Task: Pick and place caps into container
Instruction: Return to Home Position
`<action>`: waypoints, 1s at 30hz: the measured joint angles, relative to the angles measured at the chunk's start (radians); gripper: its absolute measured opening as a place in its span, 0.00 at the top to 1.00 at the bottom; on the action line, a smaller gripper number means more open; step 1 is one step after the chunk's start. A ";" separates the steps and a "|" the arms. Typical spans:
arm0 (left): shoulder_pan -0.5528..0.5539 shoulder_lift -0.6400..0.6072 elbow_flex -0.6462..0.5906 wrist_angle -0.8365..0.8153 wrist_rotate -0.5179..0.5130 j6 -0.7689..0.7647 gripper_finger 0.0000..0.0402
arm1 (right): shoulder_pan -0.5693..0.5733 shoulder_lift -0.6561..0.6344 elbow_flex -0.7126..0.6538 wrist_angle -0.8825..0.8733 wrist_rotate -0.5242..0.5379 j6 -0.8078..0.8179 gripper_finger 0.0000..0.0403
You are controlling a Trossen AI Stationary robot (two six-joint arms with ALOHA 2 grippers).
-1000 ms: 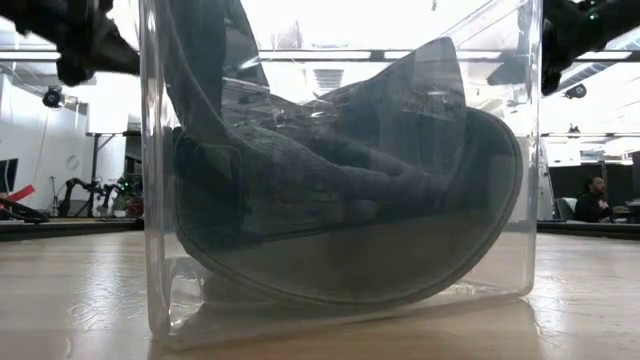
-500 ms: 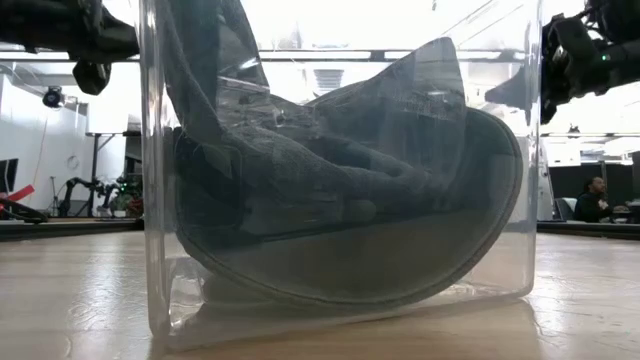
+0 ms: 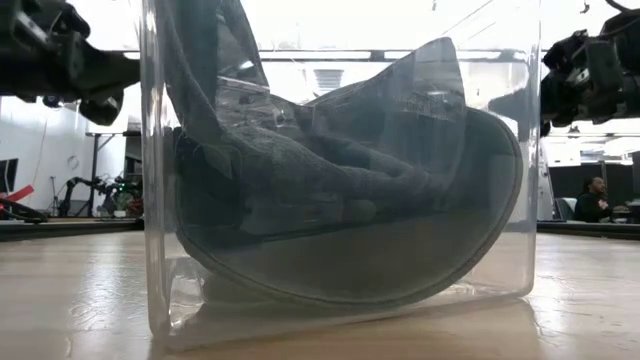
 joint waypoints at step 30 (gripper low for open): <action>0.000 0.011 -0.021 -0.005 -0.033 -0.062 1.00 | 0.000 0.179 0.000 -0.012 0.011 -0.015 0.98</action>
